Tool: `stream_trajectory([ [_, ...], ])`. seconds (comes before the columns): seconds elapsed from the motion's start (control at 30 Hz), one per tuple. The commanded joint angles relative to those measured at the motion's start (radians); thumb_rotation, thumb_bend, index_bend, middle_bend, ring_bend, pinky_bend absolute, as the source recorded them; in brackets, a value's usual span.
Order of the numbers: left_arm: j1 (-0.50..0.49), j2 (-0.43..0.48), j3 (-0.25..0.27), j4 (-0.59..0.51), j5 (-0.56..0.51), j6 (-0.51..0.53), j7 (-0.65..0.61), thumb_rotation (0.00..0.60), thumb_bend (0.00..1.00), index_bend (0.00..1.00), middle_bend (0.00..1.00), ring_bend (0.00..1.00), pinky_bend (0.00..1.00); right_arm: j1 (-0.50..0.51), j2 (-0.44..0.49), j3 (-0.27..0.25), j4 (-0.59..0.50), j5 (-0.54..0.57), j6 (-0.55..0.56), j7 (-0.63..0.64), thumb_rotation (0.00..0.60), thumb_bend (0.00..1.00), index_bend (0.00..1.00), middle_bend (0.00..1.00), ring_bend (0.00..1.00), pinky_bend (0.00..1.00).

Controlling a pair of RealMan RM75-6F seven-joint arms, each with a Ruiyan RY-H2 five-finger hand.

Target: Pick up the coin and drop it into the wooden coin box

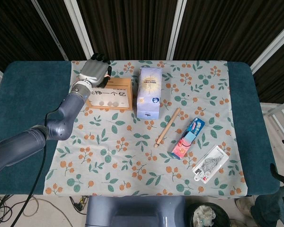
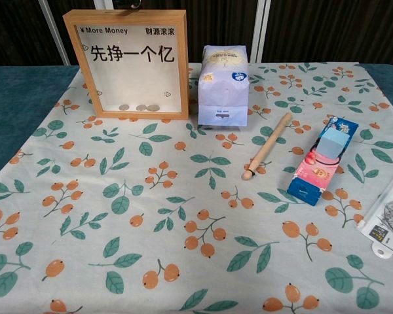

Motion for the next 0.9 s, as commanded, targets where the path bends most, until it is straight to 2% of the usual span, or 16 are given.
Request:
stream_trajectory([
  [0.03, 0.001, -0.001, 0.000, 0.000, -0.004, 0.002, 0.008, 0.600, 0.51, 0.53, 0.18, 0.00, 0.00, 0.000, 0.000, 0.000, 0.000, -0.001, 0.001, 0.000, 0.600, 0.44, 0.15, 0.07, 0.01, 0.00],
  [0.9, 0.013, -0.033, -0.011, 0.015, 0.013, 0.056, 0.109, 0.600, 0.48, 0.51, 0.18, 0.00, 0.00, 0.000, 0.000, 0.002, -0.003, 0.007, 0.002, -0.005, 0.600, 0.44, 0.15, 0.07, 0.01, 0.00],
])
